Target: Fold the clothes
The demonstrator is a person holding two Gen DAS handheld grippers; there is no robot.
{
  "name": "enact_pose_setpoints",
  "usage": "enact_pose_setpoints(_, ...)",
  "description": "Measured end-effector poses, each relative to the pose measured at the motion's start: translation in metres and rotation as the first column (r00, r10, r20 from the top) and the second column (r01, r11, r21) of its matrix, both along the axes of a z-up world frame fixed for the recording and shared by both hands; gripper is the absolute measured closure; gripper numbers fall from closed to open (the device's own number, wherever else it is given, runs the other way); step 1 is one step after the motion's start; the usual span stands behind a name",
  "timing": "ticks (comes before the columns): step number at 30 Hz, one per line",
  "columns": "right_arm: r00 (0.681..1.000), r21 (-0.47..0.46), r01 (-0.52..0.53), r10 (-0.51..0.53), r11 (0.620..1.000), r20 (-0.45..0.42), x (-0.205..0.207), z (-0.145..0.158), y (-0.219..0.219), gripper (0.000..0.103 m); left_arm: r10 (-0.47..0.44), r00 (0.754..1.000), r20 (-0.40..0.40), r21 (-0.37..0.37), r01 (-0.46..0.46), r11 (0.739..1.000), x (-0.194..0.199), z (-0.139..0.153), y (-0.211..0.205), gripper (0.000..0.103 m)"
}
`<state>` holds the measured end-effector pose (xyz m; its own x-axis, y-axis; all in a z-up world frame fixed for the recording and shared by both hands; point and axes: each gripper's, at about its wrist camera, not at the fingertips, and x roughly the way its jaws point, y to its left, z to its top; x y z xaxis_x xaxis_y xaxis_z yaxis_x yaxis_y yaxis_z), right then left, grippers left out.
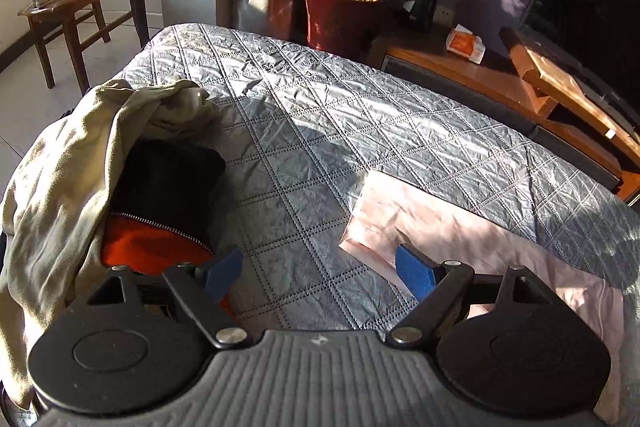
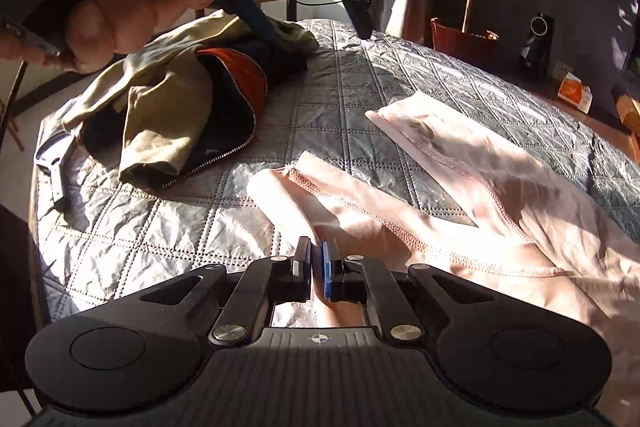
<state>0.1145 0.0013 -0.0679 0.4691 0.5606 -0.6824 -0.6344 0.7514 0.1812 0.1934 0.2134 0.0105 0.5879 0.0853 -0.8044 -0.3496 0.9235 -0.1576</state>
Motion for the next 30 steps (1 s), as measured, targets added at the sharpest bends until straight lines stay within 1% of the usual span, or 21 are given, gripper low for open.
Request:
enact_pose_setpoints(1,0.996,0.04,0.081,-0.08,0.996,-0.045,0.009,-0.001,-0.01,0.096,0.006,1.0,0.003,-0.008,-0.006,1.0,0.0,0.0,0.001,0.021)
enact_pose_setpoints(2,0.986,0.056,0.158,-0.154,0.986,-0.067,0.017,-0.002,-0.02,0.094,0.013,1.0,0.003,-0.014,-0.013,1.0,-0.001,0.001,0.003,0.021)
enact_pose_setpoints(3,0.978,0.038,0.205,-0.204,0.978,-0.044,0.019,-0.003,-0.026,0.093,0.018,1.0,0.003,-0.021,-0.018,1.0,-0.001,0.0,0.004,0.021)
enact_pose_setpoints(4,0.974,0.021,0.226,-0.226,0.974,-0.009,0.018,-0.001,-0.031,0.091,0.023,1.0,0.003,-0.029,-0.023,0.999,-0.001,0.0,0.005,0.021)
enact_pose_setpoints(7,0.965,0.007,0.257,-0.257,0.966,0.057,0.01,0.004,-0.044,0.084,0.028,1.0,0.011,-0.054,-0.028,0.998,0.0,0.001,0.006,0.021)
enact_pose_setpoints(8,0.964,-0.003,0.256,-0.255,0.967,0.077,0.007,0.005,-0.046,0.075,0.03,0.999,0.012,-0.058,-0.029,0.998,0.0,0.001,0.006,0.021)
enact_pose_setpoints(9,0.966,-0.01,0.241,-0.239,0.971,0.102,0.002,0.007,-0.046,0.072,0.031,0.999,0.013,-0.061,-0.031,0.998,0.001,0.001,0.006,0.021)
enact_pose_setpoints(11,0.971,-0.013,0.189,-0.184,0.982,0.154,-0.009,0.011,-0.042,0.072,0.034,0.999,0.014,-0.066,-0.034,0.997,0.001,0.001,0.005,0.021)
enact_pose_setpoints(12,0.974,-0.034,0.155,-0.147,0.987,0.176,-0.013,0.012,-0.036,0.072,0.034,0.999,0.014,-0.067,-0.033,0.997,0.001,0.001,0.004,0.021)
enact_pose_setpoints(13,0.976,-0.068,0.117,-0.102,0.991,0.193,-0.016,0.012,-0.027,0.07,0.03,0.999,0.014,-0.064,-0.029,0.997,0.002,0.001,0.003,0.021)
enact_pose_setpoints(14,0.976,-0.102,0.08,-0.057,0.992,0.21,-0.019,0.012,-0.019,0.065,0.027,1.0,0.014,-0.061,-0.026,0.998,0.002,0.002,0.002,0.021)
enact_pose_setpoints(15,0.979,-0.102,0.079,-0.057,0.992,0.197,-0.017,0.01,-0.017,0.062,0.024,1.0,0.014,-0.06,-0.024,0.998,0.002,0.001,0.001,0.021)
enact_pose_setpoints(17,0.984,-0.061,0.123,-0.113,0.991,0.136,-0.004,0.006,-0.02,0.062,0.023,1.0,0.012,-0.059,-0.022,0.998,0.002,0.001,0.0,0.021)
enact_pose_setpoints(19,0.98,-0.014,0.195,-0.194,0.981,0.037,0.011,-0.001,-0.031,0.062,0.023,1.0,0.011,-0.06,-0.022,0.998,0.003,0.001,0.0,0.021)
enact_pose_setpoints(20,0.972,0.008,0.235,-0.235,0.972,-0.019,0.018,-0.005,-0.038,0.06,0.022,1.0,0.012,-0.061,-0.021,0.998,0.003,0.001,0.0,0.021)
enact_pose_setpoints(21,0.965,0.024,0.259,-0.258,0.965,-0.051,0.024,-0.008,-0.043,0.06,0.02,1.0,0.012,-0.061,-0.019,0.998,0.004,0.001,-0.001,0.021)
enact_pose_setpoints(26,0.939,0.086,0.328,-0.316,0.941,-0.134,0.042,-0.02,-0.056,0.062,-0.003,1.0,0.014,-0.052,0.004,0.999,0.006,0.001,-0.008,0.021)
enact_pose_setpoints(27,0.937,0.094,0.333,-0.318,0.938,-0.145,0.044,-0.021,-0.057,0.06,-0.005,1.0,0.013,-0.051,0.006,0.999,0.006,0.001,-0.009,0.021)
enact_pose_setpoints(28,0.942,0.092,0.318,-0.303,0.944,-0.14,0.044,-0.021,-0.055,0.061,-0.007,1.0,0.013,-0.049,0.008,0.999,0.006,0.001,-0.011,0.021)
enact_pose_setpoints(29,0.955,0.083,0.282,-0.271,0.956,-0.121,0.041,-0.019,-0.051,0.068,-0.009,1.0,0.012,-0.048,0.01,0.999,0.007,0.001,-0.012,0.021)
enact_pose_setpoints(30,0.968,0.072,0.239,-0.232,0.968,-0.097,0.038,-0.017,-0.045,0.09,-0.012,1.0,0.012,-0.047,0.012,0.999,0.007,0.001,-0.013,0.021)
